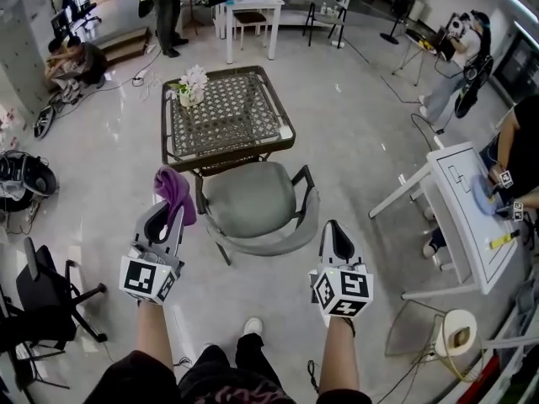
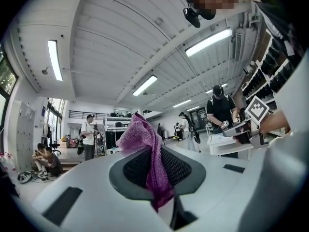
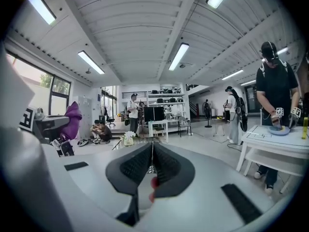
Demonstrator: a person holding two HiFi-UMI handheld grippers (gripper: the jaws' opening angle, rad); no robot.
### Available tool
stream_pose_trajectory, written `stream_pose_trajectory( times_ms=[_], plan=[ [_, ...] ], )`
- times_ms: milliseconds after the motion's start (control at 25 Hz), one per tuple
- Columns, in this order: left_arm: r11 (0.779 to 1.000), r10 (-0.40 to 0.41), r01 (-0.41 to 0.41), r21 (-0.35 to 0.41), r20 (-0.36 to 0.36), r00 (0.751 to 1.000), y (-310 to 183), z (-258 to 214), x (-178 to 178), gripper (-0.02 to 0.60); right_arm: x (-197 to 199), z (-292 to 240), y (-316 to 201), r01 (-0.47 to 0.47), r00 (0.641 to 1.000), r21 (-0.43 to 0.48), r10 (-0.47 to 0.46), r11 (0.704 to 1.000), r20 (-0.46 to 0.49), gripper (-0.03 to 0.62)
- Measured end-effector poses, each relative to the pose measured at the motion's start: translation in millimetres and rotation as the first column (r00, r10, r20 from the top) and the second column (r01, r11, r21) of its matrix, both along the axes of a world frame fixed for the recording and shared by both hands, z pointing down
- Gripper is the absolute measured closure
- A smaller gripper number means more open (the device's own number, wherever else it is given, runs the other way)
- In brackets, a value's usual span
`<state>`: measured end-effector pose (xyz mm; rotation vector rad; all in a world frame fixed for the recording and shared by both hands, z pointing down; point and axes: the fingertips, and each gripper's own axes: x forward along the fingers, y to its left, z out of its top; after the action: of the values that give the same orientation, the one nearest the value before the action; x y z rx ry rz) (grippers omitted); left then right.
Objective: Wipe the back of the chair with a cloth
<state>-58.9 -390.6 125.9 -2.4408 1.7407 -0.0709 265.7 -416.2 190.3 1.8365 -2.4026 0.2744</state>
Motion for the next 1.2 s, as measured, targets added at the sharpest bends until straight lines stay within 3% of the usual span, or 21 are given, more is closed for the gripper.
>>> stream_pose_trajectory(
  times_ms=[360,680,1200],
  plan=[
    [0.996,-0.019,0.022,0.082,-0.037,0.999,25,-82,-41,0.511,-30,-74,17,0.009,1.0,0.05,-0.009,0.999,0.005,0.566],
    [0.991,0.038,-0.035,0.127,-0.023,0.999,54,-111,-63,0.511,-63,-116,43,-0.014,1.0,0.104,0.014,0.995,0.002,0.568],
    [0.988,0.021,-0.017,0.156,-0.029,0.999,76,-134,-93,0.511,-84,-148,67,-0.014,0.999,0.152,0.019,0.988,-0.034,0.568]
  ],
)
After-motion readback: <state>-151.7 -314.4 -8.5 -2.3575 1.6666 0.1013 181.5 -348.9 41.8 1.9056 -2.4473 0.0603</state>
